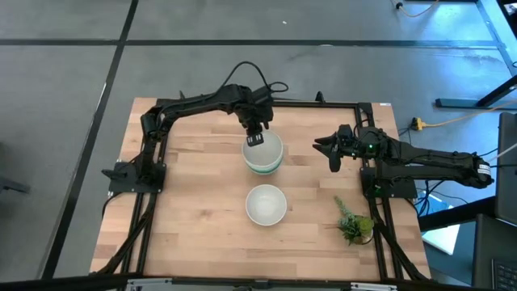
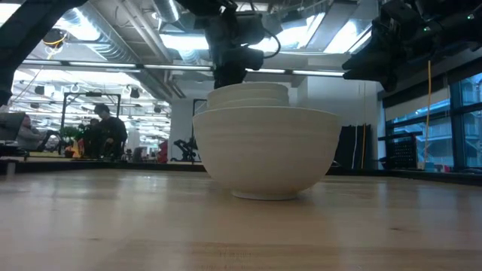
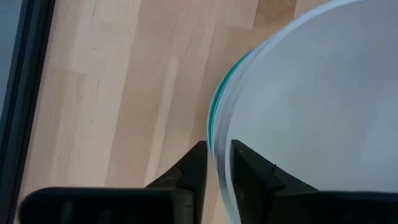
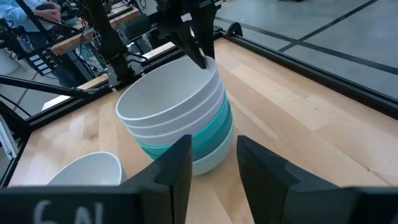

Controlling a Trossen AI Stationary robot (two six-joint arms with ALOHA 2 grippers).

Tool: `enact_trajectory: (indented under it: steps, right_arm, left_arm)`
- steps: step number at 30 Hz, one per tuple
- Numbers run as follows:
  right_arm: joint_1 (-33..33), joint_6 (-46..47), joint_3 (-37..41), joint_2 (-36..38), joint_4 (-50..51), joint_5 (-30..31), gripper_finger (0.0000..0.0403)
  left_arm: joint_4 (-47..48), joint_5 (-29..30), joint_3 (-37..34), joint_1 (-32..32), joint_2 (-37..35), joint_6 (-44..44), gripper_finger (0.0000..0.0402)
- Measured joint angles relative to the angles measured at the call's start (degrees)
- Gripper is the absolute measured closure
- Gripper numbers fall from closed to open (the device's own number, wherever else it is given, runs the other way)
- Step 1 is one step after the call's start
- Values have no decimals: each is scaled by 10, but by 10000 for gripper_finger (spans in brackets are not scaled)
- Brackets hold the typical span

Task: Nest bowls inside each other
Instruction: Stack the white bowl on the other white bowl

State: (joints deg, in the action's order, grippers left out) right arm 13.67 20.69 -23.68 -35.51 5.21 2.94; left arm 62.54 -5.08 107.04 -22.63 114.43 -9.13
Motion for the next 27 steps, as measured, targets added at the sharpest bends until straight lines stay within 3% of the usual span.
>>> enact_trajectory:
  steps: [10, 22, 27]
  right_arm:
    - [0, -3, 0, 0, 0, 0, 274]
    - [0, -4, 0, 0, 2, 0, 274]
    - [0, -14, 0, 0, 0, -16, 274]
  left_arm:
    - [-23, 5, 0, 6, -1, -24, 233]
    - [-129, -7, -1, -9, -110, -63, 228]
    - [-105, -60, 0, -11, -173, -77, 228]
